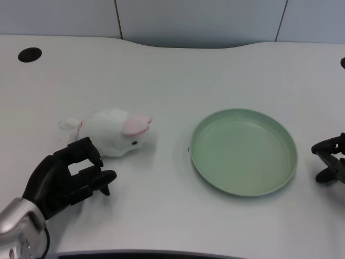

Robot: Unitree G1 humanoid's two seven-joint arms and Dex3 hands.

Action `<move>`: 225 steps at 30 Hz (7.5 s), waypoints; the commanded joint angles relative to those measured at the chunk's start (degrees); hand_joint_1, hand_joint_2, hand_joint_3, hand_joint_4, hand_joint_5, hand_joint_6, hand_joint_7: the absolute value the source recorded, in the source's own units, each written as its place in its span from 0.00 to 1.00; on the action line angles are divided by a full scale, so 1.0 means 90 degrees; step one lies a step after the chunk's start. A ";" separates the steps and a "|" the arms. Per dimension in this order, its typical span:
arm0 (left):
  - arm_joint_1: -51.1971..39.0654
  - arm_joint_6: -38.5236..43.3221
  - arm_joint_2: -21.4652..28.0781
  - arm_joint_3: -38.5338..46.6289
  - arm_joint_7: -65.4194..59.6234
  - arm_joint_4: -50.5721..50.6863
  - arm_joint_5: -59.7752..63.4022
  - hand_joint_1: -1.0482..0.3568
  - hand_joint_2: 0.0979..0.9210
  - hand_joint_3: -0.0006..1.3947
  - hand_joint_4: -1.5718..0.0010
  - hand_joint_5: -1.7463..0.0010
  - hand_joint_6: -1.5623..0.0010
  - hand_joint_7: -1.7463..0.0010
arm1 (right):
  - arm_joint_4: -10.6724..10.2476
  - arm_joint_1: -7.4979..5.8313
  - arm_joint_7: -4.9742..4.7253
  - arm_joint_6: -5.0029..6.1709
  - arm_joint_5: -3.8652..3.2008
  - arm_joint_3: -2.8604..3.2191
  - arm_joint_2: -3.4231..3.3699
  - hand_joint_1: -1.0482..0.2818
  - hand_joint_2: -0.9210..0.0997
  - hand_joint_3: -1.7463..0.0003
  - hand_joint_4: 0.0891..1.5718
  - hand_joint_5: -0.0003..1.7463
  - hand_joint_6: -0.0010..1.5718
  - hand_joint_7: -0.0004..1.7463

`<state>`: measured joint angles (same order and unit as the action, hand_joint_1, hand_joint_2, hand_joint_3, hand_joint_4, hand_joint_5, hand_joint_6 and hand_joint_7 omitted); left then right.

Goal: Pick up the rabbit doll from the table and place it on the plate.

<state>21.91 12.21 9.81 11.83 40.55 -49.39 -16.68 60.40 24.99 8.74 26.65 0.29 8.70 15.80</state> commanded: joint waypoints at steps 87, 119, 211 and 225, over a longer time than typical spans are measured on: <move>0.4492 0.0034 0.0663 -0.5243 -0.2900 -0.2637 0.7048 0.00 0.98 0.05 0.99 1.00 0.99 1.00 | -0.0813 -0.0601 -0.0089 -0.0058 -0.0074 -0.0162 0.0022 0.18 0.00 0.93 0.53 0.62 0.48 0.54; 0.4089 -0.0444 0.0101 -0.5575 -0.4502 -0.3235 0.7055 0.04 0.91 0.00 1.00 1.00 1.00 1.00 | -0.1089 -0.0858 -0.0042 -0.0028 -0.0106 -0.0139 0.0062 0.16 0.00 0.93 0.53 0.62 0.47 0.54; 0.5034 0.1222 -0.2071 -0.5137 -0.5810 -0.2987 0.6498 0.64 0.95 0.03 0.52 0.00 0.63 0.06 | -0.1067 -0.0563 0.0436 -0.0381 -0.0238 -0.0274 -0.0260 0.15 0.00 0.99 0.64 0.47 0.61 0.37; 0.4910 0.0859 -0.2477 -0.5625 -0.5929 -0.3159 0.6923 0.51 0.96 0.00 0.47 0.41 0.42 0.72 | -0.1144 -0.0526 0.0399 -0.0687 -0.0191 -0.0229 -0.0226 0.17 0.00 0.99 0.65 0.48 0.61 0.36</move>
<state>66.50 20.38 -12.71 -38.36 -11.45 -77.56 44.96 50.34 20.83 12.52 20.67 -1.35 6.44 13.14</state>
